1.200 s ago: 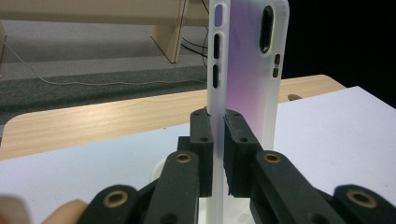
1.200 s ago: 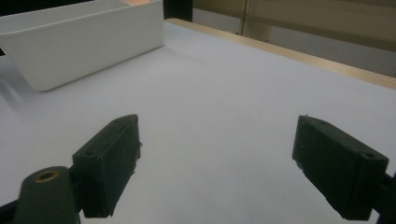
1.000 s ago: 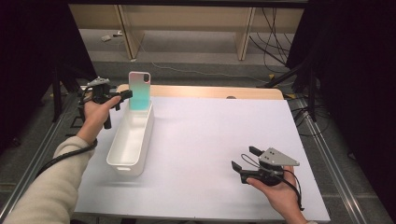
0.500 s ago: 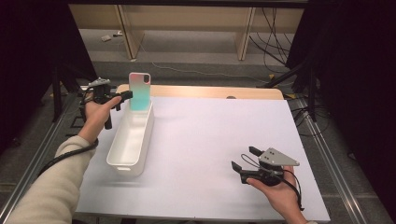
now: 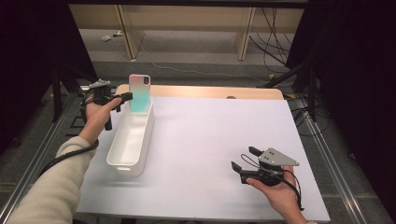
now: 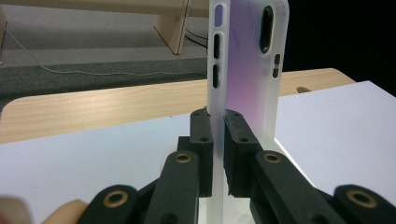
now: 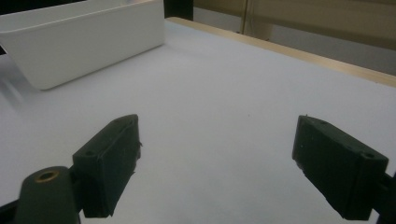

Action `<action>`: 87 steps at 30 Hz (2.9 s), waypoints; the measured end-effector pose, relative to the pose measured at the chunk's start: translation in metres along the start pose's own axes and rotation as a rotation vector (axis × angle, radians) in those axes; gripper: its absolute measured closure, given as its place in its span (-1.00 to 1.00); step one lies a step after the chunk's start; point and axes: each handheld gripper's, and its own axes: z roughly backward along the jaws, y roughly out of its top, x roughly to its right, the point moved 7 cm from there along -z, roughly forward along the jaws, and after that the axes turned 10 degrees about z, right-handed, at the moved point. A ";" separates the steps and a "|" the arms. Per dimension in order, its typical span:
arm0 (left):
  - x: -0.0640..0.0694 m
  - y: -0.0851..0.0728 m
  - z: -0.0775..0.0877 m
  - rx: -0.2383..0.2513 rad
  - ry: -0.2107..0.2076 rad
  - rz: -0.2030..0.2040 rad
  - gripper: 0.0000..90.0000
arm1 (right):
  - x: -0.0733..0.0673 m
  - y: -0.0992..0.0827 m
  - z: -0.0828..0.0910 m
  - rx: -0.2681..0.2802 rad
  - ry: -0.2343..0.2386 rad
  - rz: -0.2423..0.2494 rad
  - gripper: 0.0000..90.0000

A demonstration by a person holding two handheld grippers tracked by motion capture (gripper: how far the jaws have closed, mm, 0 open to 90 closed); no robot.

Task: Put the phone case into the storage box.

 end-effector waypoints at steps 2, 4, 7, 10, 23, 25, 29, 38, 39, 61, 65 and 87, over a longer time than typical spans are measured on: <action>0.000 0.000 -0.001 -0.003 -0.001 0.000 0.85 | -0.002 -0.001 0.000 -0.010 0.007 -0.014 -0.64; 0.000 -0.001 -0.001 -0.002 -0.003 0.003 0.85 | -0.001 -0.001 0.000 -0.013 0.005 -0.011 -0.64; 0.000 -0.001 -0.002 -0.002 0.001 0.008 0.85 | -0.001 -0.001 0.000 -0.011 0.007 -0.013 -0.64; -0.001 -0.002 -0.002 -0.005 0.002 0.007 0.85 | -0.002 -0.001 0.000 -0.010 0.008 -0.014 -0.64; -0.003 -0.006 -0.005 -0.011 0.004 0.011 0.85 | -0.002 -0.001 -0.001 -0.010 0.008 -0.011 -0.64; -0.003 -0.005 -0.005 -0.009 -0.001 0.011 0.85 | -0.002 -0.001 -0.001 -0.009 0.007 -0.011 -0.63; -0.003 -0.005 -0.005 -0.011 0.001 0.012 0.84 | -0.003 -0.001 0.000 -0.013 0.014 -0.024 -0.63; -0.004 -0.006 -0.005 -0.011 0.005 0.021 0.84 | -0.003 -0.001 -0.001 -0.007 0.013 -0.018 -0.63; -0.004 -0.007 -0.006 -0.011 0.004 0.022 0.84 | -0.003 -0.001 0.000 -0.012 0.015 -0.025 -0.63; -0.008 -0.010 -0.006 -0.020 0.000 0.028 0.84 | -0.001 -0.001 -0.001 -0.007 0.004 -0.007 -0.63; -0.008 -0.010 -0.007 -0.018 0.000 0.029 0.83 | -0.001 -0.002 0.001 -0.029 0.005 -0.003 -0.63; -0.001 0.003 0.000 0.059 0.066 -0.051 0.00 | -0.001 -0.002 0.000 -0.027 0.008 -0.005 -0.63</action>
